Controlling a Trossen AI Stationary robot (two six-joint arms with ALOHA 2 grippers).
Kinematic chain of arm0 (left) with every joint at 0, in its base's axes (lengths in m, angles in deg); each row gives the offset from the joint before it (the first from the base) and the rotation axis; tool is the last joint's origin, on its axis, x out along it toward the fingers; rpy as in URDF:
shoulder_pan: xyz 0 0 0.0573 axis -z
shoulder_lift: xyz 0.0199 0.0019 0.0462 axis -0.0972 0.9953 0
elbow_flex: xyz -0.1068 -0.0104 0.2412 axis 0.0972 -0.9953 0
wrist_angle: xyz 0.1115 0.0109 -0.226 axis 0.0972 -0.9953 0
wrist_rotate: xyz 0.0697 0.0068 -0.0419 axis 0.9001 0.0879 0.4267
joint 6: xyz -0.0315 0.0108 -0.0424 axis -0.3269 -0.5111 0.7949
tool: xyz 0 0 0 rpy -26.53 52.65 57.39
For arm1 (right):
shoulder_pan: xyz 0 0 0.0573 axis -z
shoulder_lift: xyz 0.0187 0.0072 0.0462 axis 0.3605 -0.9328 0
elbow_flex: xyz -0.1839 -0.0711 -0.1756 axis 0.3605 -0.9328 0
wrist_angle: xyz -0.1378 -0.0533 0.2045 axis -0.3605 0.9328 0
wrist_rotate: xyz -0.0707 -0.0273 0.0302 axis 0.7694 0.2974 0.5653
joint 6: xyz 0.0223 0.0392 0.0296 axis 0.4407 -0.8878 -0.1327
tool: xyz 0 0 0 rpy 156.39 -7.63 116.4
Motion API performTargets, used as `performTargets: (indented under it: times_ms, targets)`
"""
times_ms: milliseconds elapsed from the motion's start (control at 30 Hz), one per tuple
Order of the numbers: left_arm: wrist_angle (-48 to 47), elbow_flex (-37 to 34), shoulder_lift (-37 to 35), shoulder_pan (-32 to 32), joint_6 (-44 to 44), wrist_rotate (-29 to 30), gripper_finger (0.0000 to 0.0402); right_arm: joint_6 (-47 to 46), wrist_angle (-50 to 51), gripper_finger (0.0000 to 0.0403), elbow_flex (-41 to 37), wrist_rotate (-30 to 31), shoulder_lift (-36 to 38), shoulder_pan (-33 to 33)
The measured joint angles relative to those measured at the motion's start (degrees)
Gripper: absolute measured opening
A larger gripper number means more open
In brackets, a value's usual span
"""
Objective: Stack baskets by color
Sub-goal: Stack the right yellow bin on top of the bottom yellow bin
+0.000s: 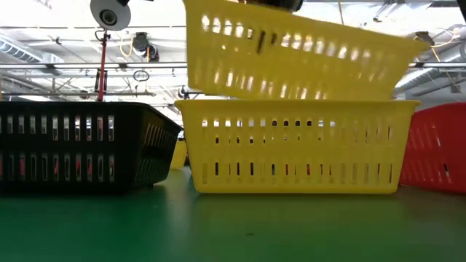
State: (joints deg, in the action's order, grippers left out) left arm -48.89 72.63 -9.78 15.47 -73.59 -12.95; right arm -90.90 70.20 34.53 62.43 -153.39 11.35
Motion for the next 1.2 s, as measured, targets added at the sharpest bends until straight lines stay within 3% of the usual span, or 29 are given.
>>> performTargets:
  times_ms: [733,1200]
  targets:
    - [0.02,-0.02,0.0,0.01,0.15,0.0,0.0042,2.72,-0.27,0.0004,-0.04,0.17,0.0,0.02]
    - [0.02,-0.02,0.0,0.0,0.13,0.0,0.0042,2.79,-3.86,0.0015,-5.59,-0.15,0.0,0.98]
